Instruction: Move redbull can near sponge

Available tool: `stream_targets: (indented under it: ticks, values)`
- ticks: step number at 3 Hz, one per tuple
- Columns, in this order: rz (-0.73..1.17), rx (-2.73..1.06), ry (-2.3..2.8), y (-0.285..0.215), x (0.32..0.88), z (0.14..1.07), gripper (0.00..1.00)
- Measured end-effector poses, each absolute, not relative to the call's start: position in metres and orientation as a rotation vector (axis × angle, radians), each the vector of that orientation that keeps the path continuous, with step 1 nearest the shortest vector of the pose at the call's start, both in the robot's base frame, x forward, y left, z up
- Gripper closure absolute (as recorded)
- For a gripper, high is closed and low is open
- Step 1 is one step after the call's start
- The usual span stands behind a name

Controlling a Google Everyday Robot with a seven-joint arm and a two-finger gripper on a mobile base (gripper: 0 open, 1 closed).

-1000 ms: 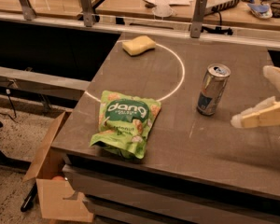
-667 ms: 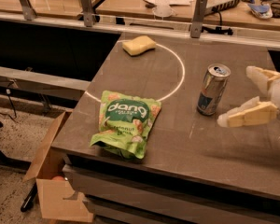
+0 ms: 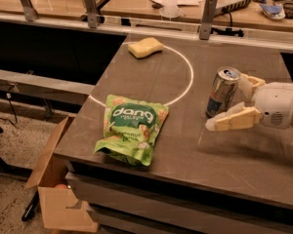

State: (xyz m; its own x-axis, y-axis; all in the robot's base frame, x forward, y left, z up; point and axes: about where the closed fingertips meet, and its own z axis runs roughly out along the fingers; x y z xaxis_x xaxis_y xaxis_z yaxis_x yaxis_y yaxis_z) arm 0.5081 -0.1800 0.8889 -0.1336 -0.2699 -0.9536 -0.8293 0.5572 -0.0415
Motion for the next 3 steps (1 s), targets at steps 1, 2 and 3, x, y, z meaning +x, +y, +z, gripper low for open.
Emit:
stream_targets:
  ticks: [1,2,3]
  values:
    - [0.652,-0.920,1.675,-0.173,0.523,0.875,0.12]
    - [0.674,-0.917,1.664,-0.164,0.537,0.869,0.36]
    - [0.705,-0.933,1.634,-0.154,0.547,0.877,0.59]
